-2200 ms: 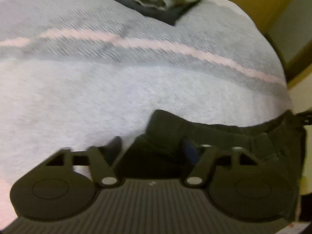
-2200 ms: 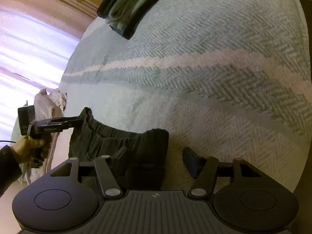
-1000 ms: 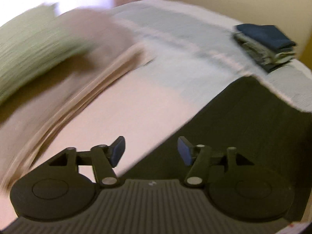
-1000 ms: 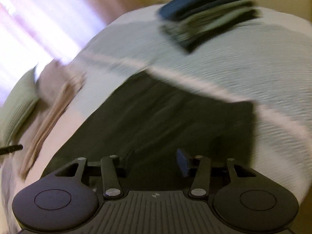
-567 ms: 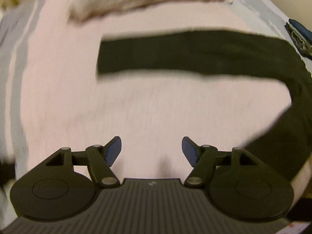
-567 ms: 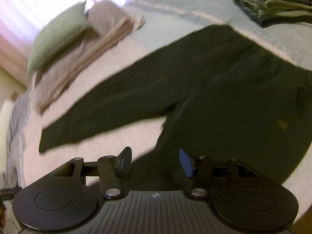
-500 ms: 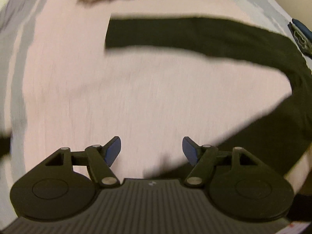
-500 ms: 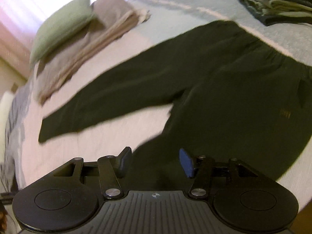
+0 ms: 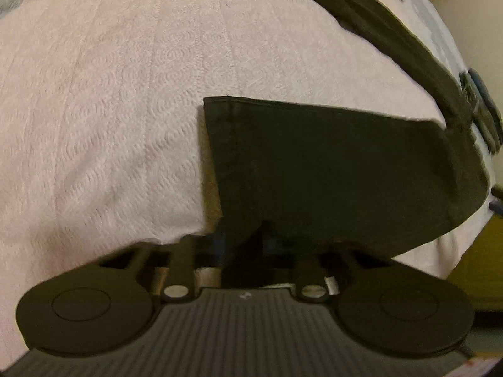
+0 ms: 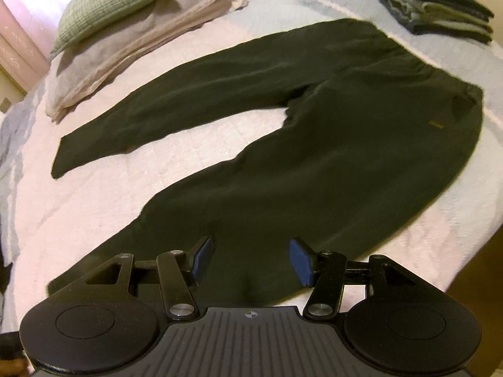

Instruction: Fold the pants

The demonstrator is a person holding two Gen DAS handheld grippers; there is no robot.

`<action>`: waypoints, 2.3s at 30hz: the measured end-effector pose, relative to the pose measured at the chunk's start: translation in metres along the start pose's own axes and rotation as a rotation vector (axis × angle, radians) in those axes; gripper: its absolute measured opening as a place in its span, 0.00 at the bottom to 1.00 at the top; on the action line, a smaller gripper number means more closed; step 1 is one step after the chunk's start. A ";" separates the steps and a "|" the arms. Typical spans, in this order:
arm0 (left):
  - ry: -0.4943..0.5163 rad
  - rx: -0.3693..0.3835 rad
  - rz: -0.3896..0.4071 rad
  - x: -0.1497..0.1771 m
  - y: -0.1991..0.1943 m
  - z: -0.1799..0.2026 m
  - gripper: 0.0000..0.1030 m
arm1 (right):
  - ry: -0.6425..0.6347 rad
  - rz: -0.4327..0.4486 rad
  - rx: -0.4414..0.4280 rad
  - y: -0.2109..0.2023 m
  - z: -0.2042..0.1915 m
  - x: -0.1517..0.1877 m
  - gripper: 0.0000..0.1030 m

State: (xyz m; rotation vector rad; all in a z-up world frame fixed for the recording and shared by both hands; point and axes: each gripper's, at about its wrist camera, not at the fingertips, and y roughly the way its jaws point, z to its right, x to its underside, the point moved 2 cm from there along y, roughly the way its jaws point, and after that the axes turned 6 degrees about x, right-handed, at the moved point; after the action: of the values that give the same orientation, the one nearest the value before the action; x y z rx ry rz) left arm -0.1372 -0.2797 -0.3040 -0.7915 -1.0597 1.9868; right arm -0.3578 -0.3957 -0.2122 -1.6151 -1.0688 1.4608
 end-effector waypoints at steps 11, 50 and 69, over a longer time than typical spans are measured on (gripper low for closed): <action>-0.021 -0.079 -0.040 0.057 -0.041 0.017 0.14 | 0.019 0.034 0.031 -0.021 0.028 -0.013 0.51; 0.340 -0.264 0.132 0.008 -0.073 0.238 0.91 | -0.040 -0.042 0.124 -0.090 0.151 -0.033 0.71; 0.368 -0.245 0.162 0.033 -0.105 0.234 0.95 | -0.189 -0.006 0.102 -0.117 0.100 -0.020 0.72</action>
State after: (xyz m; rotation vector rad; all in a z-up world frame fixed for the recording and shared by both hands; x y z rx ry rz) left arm -0.3050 -0.3080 -0.1086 -1.3539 -1.0527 1.7640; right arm -0.4715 -0.3686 -0.1103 -1.4233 -1.0825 1.6620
